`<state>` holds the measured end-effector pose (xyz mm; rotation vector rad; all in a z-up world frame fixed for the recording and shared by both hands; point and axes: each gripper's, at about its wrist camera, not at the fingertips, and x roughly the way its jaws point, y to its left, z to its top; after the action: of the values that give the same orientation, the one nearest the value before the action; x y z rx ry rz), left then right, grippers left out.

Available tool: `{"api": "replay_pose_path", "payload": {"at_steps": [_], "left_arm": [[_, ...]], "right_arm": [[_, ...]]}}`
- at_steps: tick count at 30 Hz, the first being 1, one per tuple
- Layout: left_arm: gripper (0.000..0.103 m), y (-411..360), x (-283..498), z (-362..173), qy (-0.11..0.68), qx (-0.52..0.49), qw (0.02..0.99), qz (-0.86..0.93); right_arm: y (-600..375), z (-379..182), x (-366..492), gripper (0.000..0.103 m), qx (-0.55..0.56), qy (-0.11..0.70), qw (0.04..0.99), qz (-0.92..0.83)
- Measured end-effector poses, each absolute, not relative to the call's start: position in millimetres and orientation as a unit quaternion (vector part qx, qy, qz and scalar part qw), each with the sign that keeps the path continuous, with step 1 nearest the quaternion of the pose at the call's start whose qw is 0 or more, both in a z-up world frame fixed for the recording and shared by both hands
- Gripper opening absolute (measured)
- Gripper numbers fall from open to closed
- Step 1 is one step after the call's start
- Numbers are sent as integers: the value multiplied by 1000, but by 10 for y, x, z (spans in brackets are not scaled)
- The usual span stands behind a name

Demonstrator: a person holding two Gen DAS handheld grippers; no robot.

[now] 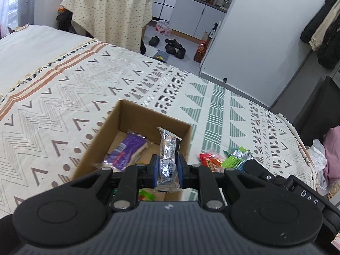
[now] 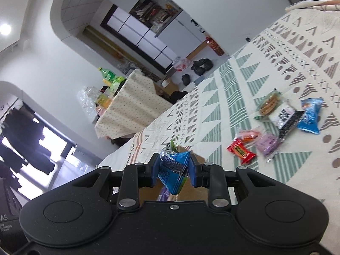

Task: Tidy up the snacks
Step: 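Carry silver bar and blue candy toward the box with both tools, then open left tool over the box while right tool opens to drop blue candy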

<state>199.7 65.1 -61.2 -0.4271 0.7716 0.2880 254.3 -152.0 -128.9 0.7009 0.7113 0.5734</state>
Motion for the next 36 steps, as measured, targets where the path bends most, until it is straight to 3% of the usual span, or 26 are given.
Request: {"api": "replay_pose_path", "payload": {"at_steps": [16,22,27,29,31,33,36], "left_arm": [[18,1238,1885,-856,398,-260,867,150],[26,1385,1903,-962,426,-277,847,153],[48,1406,1923,-934,429,-268,848,158],[57,1398,1935,-914,427,-264,850,159],[71,1382,1942,-899,428,-259,850,164],[85,1363,1942,-889,427,-256,850,171],[89,1312,1948,-871,433,-244,850,177]], "right_arm": [[-1018,-1342,2471,28,282,362,835,304],[-841,-1344,2464,28,269,367,835,309],[-738,-1361,2473,32,257,370,837,311],[-728,-1353,2477,39,254,370,839,306],[-753,-1333,2473,60,256,368,844,297],[-799,-1313,2477,63,257,365,848,286],[-884,-1299,2487,68,266,368,847,278]]}}
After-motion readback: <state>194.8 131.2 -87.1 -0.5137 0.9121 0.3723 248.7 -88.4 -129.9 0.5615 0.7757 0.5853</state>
